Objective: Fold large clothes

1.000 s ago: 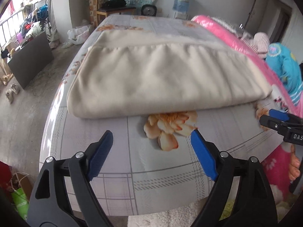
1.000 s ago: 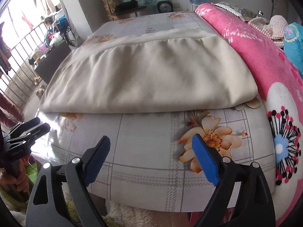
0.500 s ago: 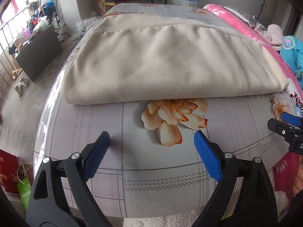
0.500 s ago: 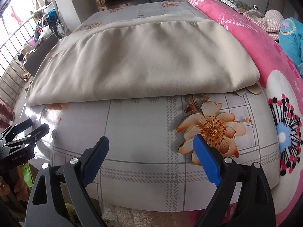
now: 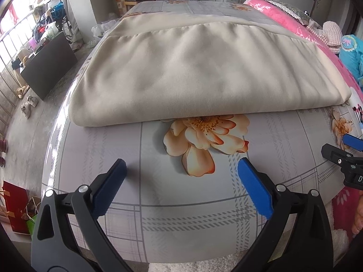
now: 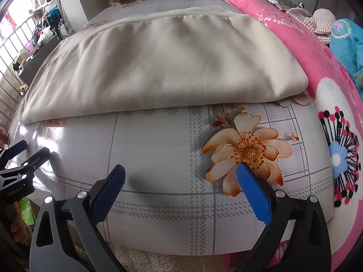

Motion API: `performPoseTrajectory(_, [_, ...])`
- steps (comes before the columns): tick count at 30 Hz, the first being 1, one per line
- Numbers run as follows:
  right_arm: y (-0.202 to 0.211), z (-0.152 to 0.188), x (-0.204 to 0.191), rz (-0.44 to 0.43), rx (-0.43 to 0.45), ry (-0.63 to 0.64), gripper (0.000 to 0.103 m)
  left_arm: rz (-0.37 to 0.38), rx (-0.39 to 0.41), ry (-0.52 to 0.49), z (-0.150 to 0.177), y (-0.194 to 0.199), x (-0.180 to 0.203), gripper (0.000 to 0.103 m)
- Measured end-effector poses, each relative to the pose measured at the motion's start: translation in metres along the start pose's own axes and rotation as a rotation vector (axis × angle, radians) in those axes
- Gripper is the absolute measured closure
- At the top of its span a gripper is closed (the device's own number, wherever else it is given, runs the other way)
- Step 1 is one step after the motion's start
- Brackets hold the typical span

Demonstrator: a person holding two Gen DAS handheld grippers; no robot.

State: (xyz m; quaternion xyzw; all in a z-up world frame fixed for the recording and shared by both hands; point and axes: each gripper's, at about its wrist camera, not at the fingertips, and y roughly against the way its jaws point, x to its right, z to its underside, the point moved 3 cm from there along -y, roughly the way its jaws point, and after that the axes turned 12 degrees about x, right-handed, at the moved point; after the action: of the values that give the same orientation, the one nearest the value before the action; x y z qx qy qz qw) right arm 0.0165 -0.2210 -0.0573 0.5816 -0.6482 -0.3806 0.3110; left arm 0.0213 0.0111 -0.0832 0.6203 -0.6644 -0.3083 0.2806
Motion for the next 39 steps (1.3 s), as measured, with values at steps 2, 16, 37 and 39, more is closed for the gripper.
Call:
performPoseTrajectory(2, [-0.0007,0.0003,-0.0010,0.006,-0.002,0.004,0.006,-0.003,0.000,0.003,-0.0005,-0.0005,0.0006,0.008])
performPoseTrajectory(16, [-0.0034,-0.0006,-0.0023,0.029,-0.013,0.002,0.006,-0.003,-0.015,0.004,-0.0026,-0.0029,-0.0002,0.008])
performPoseTrajectory(37, [-0.0049,-0.0017,-0.0018,0.034,-0.030,0.003,0.006,-0.014,-0.035,0.013,-0.0018,-0.0042,-0.0013,0.008])
performPoseTrajectory(39, [-0.0043,-0.0015,-0.0021,0.034,-0.028,0.005,0.006,-0.025,-0.035,0.014,-0.0034,-0.0021,-0.0017,0.008])
